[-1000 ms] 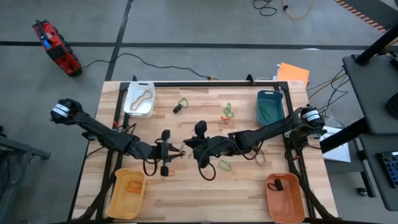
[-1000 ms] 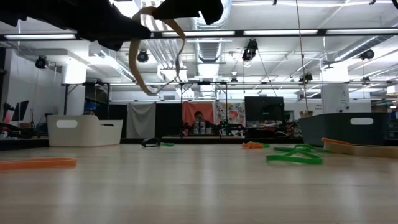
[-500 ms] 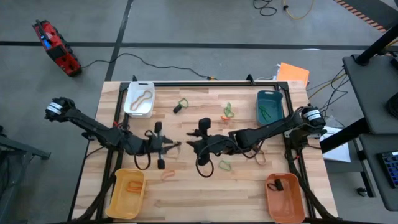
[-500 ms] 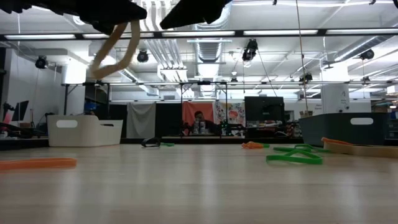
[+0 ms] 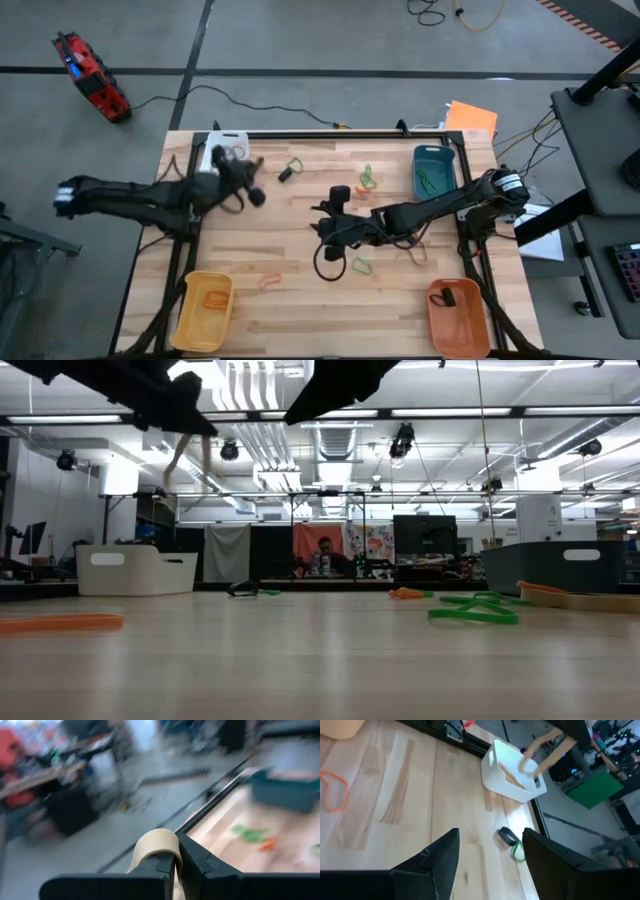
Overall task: Sort rubber bands into baskets
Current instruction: Put the brown rubber band into the white bin
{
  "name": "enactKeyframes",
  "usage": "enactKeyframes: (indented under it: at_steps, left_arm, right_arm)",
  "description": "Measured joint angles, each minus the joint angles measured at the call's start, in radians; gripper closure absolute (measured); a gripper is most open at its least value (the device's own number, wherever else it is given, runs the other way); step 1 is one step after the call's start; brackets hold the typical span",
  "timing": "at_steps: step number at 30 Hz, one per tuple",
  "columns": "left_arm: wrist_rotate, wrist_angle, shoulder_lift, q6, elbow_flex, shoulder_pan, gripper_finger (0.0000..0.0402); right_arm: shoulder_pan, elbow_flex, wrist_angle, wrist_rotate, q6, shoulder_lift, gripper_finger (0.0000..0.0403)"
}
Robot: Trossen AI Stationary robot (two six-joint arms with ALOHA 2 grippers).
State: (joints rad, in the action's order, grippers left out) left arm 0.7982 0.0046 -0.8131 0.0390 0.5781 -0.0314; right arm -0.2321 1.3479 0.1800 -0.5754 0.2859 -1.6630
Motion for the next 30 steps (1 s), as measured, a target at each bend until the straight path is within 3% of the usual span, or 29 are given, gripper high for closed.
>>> enactKeyframes:
  at_steps: [5, 11, 16, 21, 30]
  left_arm:
    - [-0.113, -0.369, -0.061, -0.137, 0.154, -0.214, 0.0402]
    - [-0.144, -0.656, -0.178, -0.171, 0.296, -0.412, 0.0402]
    - [-0.214, -0.690, -0.252, -0.106, 0.323, -0.539, 0.0401]
    - [-0.222, -0.720, -0.295, -0.083, 0.325, -0.631, 0.0402]
    - [-0.223, -0.726, -0.365, -0.062, 0.324, -0.680, 0.0402]
  right_arm:
    - [0.000, -0.015, 0.000, 0.000, -0.015, 0.000, 0.0197]
    - [0.000, -0.026, 0.000, 0.002, -0.033, 0.000, 0.0197]
    - [0.000, -0.029, 0.000, 0.002, -0.038, 0.000, 0.0197]
    - [-0.001, -0.034, 0.000, 0.002, -0.043, 0.000, 0.0197]
    - [0.000, -0.038, 0.001, 0.002, -0.043, 0.000, 0.0197]
